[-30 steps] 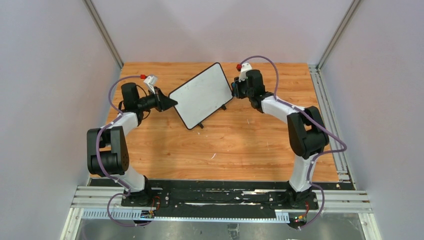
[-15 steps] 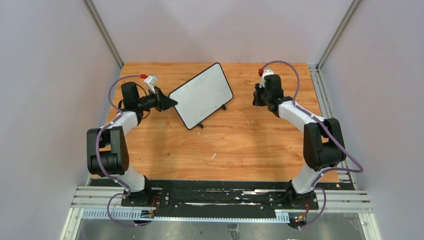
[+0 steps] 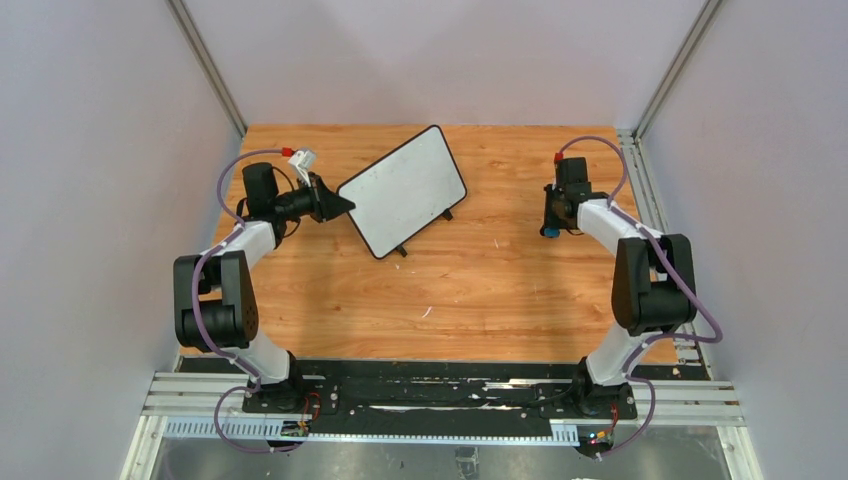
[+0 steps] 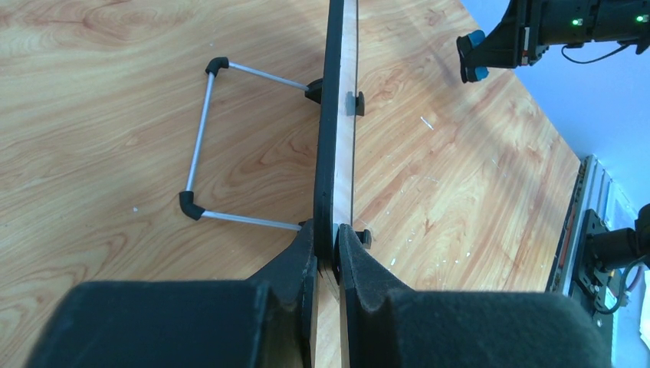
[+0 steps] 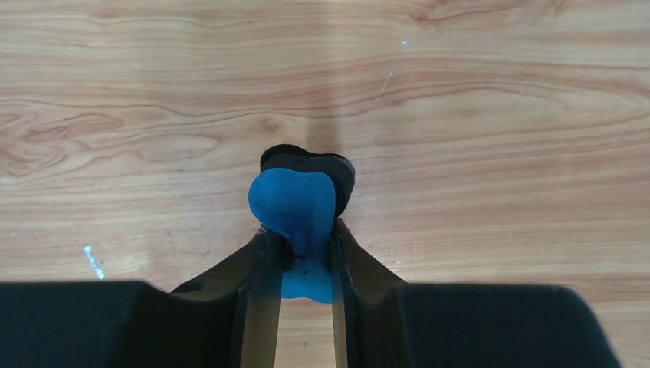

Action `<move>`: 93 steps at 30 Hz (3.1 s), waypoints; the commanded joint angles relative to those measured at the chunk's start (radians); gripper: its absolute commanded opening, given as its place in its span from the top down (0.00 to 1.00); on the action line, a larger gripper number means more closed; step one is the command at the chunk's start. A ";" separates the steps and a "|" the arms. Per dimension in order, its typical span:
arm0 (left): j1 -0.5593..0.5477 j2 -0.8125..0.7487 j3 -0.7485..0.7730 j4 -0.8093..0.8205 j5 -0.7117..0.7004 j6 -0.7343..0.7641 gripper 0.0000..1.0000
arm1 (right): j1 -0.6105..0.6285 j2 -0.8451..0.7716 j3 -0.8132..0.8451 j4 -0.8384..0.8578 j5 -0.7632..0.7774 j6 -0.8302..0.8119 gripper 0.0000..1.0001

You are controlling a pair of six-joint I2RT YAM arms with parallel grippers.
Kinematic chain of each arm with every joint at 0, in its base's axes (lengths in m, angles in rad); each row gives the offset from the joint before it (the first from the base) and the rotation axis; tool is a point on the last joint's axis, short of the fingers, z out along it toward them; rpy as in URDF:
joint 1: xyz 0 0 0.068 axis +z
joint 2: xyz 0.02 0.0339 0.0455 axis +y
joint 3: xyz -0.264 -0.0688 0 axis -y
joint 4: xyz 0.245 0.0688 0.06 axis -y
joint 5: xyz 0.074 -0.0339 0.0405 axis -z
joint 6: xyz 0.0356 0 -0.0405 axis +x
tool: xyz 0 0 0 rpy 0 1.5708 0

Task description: Erase the whiteboard

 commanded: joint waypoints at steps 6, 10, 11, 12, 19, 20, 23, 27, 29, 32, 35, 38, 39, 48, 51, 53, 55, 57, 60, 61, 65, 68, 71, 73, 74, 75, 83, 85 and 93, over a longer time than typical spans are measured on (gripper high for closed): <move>-0.002 0.046 -0.002 -0.055 -0.051 0.102 1.00 | -0.073 0.155 0.133 -0.192 -0.076 0.057 0.91; -0.002 0.046 -0.005 -0.054 -0.058 0.103 1.00 | -0.076 0.145 0.118 -0.169 -0.107 0.058 0.77; -0.003 0.047 -0.004 -0.055 -0.058 0.103 0.99 | -0.076 0.140 0.114 -0.162 -0.112 0.058 0.73; -0.002 0.049 -0.003 -0.055 -0.058 0.103 0.99 | -0.076 0.132 0.106 -0.152 -0.117 0.058 0.69; -0.002 0.054 -0.001 -0.055 -0.058 0.101 0.96 | -0.075 0.067 0.064 -0.120 -0.113 0.066 0.53; -0.001 0.054 -0.001 -0.055 -0.058 0.101 0.96 | -0.075 0.064 0.065 -0.118 -0.116 0.065 0.53; -0.002 0.053 -0.002 -0.055 -0.058 0.101 0.94 | -0.074 0.055 0.057 -0.118 -0.117 0.071 0.53; -0.003 0.044 -0.004 -0.055 -0.061 0.100 0.85 | -0.072 0.021 0.031 -0.097 -0.108 0.077 0.53; -0.003 0.044 -0.003 -0.055 -0.060 0.098 0.72 | -0.071 0.010 0.025 -0.087 -0.106 0.074 0.54; -0.003 0.047 0.001 -0.055 -0.057 0.095 0.67 | -0.071 0.013 0.026 -0.084 -0.107 0.071 0.54; -0.002 0.041 -0.002 -0.055 -0.055 0.093 0.64 | -0.069 0.020 0.030 -0.085 -0.109 0.071 0.54; -0.002 0.031 -0.005 -0.055 -0.049 0.093 0.62 | -0.067 0.025 0.033 -0.089 -0.106 0.071 0.55; -0.002 0.029 -0.007 -0.055 -0.047 0.092 0.61 | -0.066 0.027 0.034 -0.089 -0.106 0.070 0.55; -0.002 -0.003 -0.007 -0.061 -0.015 0.089 0.37 | -0.062 0.051 0.041 -0.088 -0.103 0.069 0.55; -0.003 -0.014 -0.008 -0.070 -0.003 0.094 0.35 | -0.058 0.057 0.044 -0.087 -0.103 0.065 0.56; -0.002 -0.022 -0.011 -0.071 0.008 0.093 0.32 | -0.058 0.059 0.045 -0.089 -0.100 0.065 0.56; -0.003 -0.034 -0.015 -0.071 0.020 0.092 0.29 | -0.056 0.058 0.046 -0.089 -0.096 0.063 0.56; -0.002 -0.053 -0.021 -0.071 0.028 0.092 0.29 | -0.056 0.057 0.044 -0.089 -0.092 0.062 0.56; -0.001 -0.096 -0.027 -0.123 0.012 0.128 0.28 | -0.056 0.050 0.040 -0.086 -0.085 0.062 0.56; -0.001 -0.116 -0.031 -0.147 -0.004 0.152 0.28 | -0.054 0.048 0.036 -0.084 -0.083 0.063 0.56; -0.001 -0.225 -0.081 -0.191 -0.130 0.222 0.22 | -0.053 0.038 0.030 -0.077 -0.068 0.065 0.56; -0.001 -0.323 -0.133 -0.201 -0.230 0.251 0.19 | -0.046 0.033 0.024 -0.068 -0.057 0.064 0.56; 0.000 -0.425 -0.185 -0.194 -0.328 0.262 0.14 | -0.038 0.027 0.020 -0.062 -0.041 0.065 0.56; 0.000 -0.467 -0.212 -0.187 -0.420 0.266 0.10 | -0.035 0.027 0.018 -0.059 -0.035 0.066 0.56; 0.000 -0.482 -0.224 -0.184 -0.460 0.269 0.07 | -0.033 0.027 0.018 -0.057 -0.035 0.067 0.56; 0.000 -0.488 -0.234 -0.181 -0.503 0.270 0.03 | -0.031 0.025 0.017 -0.055 -0.033 0.068 0.57; 0.001 -0.443 -0.319 -0.056 -0.791 0.266 0.02 | -0.014 0.021 0.029 -0.059 0.007 0.075 0.59; 0.000 -0.440 -0.347 -0.001 -0.843 0.261 0.02 | -0.010 0.017 0.027 -0.059 0.027 0.082 0.60; 0.001 -0.443 -0.358 0.017 -0.846 0.253 0.02 | -0.007 0.000 0.002 -0.047 0.127 0.117 0.67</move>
